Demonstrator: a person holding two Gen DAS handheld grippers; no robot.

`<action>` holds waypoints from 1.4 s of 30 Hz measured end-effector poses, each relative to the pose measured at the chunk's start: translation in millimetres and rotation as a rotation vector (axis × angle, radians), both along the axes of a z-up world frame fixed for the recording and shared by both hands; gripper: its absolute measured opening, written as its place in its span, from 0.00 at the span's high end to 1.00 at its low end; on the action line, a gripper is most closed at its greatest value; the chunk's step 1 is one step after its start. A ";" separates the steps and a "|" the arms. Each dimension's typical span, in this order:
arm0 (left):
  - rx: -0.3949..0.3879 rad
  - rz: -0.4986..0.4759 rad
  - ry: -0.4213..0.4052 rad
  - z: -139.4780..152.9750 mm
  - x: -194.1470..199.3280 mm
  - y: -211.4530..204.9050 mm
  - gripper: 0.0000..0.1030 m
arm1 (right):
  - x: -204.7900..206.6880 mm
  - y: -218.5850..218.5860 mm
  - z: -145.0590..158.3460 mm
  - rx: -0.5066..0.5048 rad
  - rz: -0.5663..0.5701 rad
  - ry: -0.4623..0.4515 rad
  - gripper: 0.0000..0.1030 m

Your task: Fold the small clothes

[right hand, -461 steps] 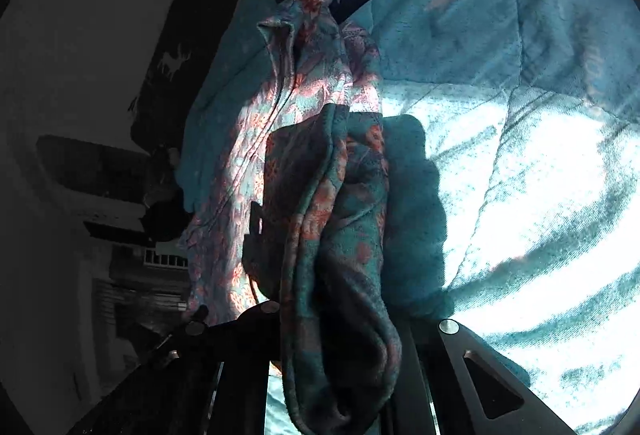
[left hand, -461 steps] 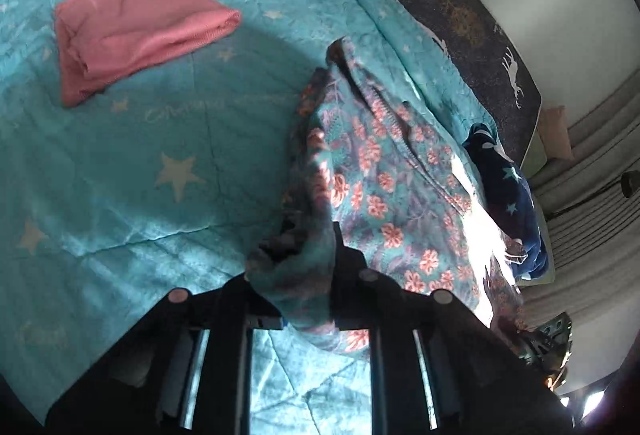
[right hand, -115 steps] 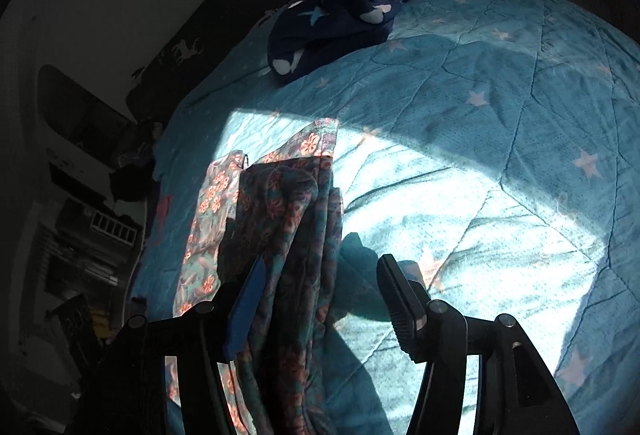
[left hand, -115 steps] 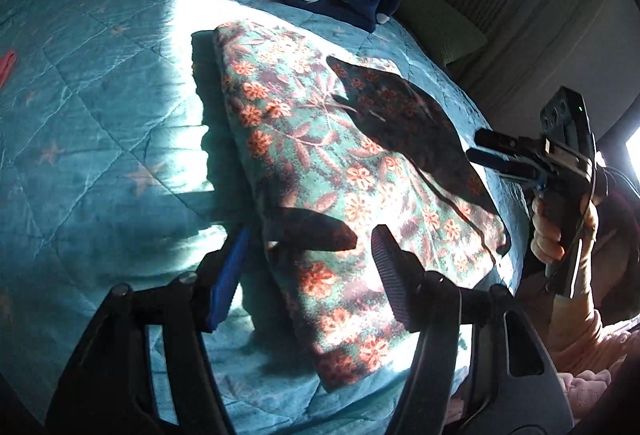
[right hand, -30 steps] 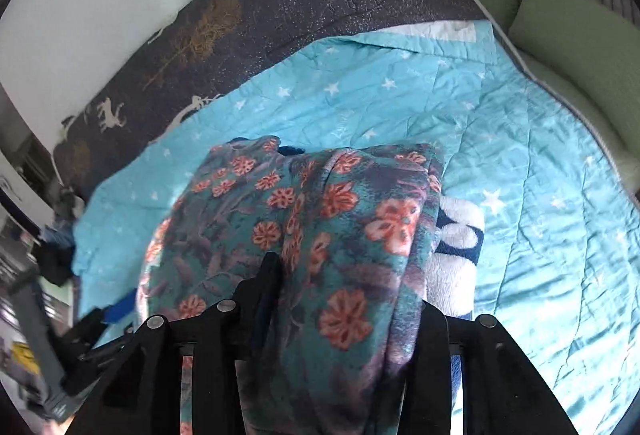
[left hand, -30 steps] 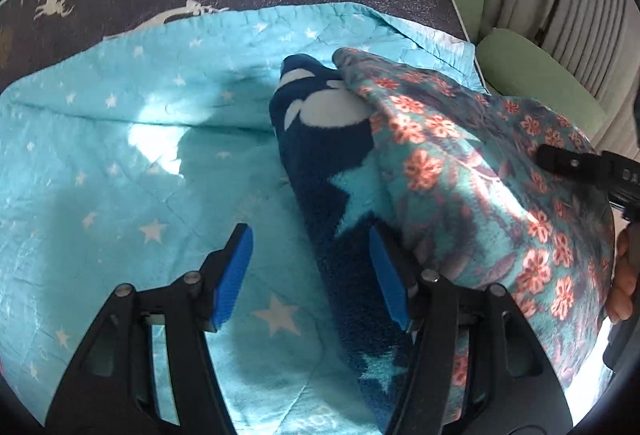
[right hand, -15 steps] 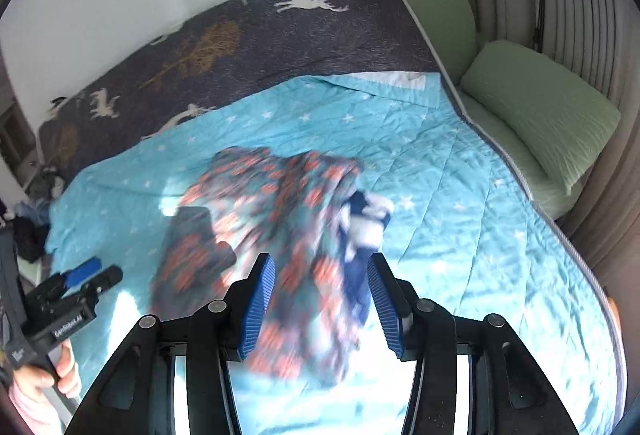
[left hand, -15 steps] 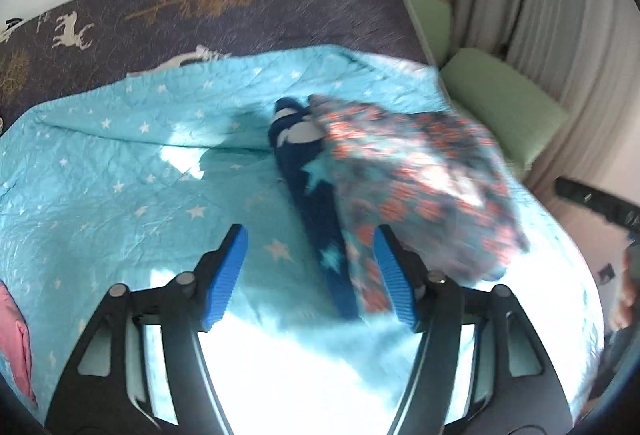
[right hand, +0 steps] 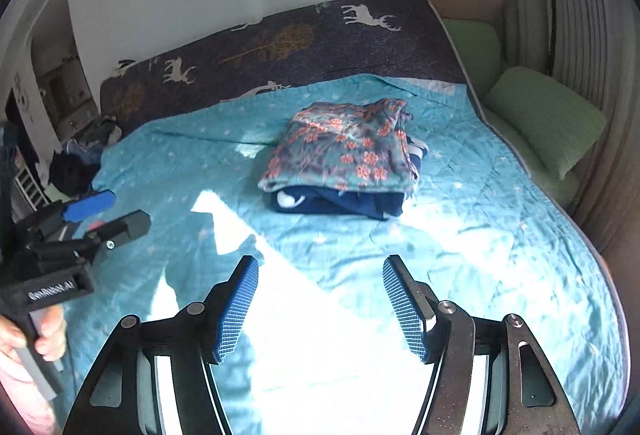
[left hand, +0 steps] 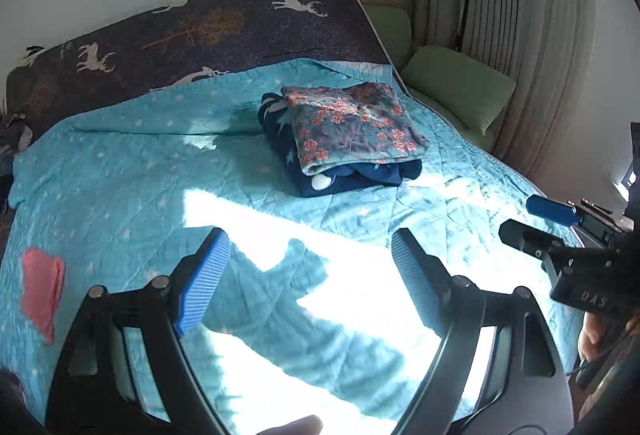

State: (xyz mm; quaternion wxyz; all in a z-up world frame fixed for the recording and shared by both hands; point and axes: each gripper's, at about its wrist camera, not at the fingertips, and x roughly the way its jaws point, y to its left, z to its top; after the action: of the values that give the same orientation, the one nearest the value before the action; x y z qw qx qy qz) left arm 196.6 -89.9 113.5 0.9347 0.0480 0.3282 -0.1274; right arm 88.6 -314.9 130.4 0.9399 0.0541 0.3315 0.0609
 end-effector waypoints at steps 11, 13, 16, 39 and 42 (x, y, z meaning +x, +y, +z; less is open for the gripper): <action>-0.003 -0.004 -0.044 -4.9 -76.5 -0.9 0.19 | -83.3 18.2 18.2 -0.027 -0.050 -0.107 0.29; -0.004 0.003 -0.050 -5.2 -86.1 2.0 0.19 | -89.1 16.9 19.0 -0.013 -0.070 -0.110 0.29; -0.016 0.010 -0.053 -5.5 -95.7 7.8 0.19 | -98.6 16.3 18.7 0.003 -0.099 -0.113 0.29; -0.017 0.029 -0.081 -4.9 -121.9 22.0 0.19 | -116.0 39.6 16.8 -0.003 -0.052 -0.133 0.28; -0.013 0.028 -0.078 -5.6 -121.1 20.2 0.19 | -115.5 39.9 16.6 -0.003 -0.052 -0.133 0.28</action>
State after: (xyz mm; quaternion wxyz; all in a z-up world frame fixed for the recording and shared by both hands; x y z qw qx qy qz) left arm 75.5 -69.7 108.0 0.9489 0.0424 0.2911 -0.1144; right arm -27.0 -275.0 147.0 0.9612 0.0569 0.2670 0.0396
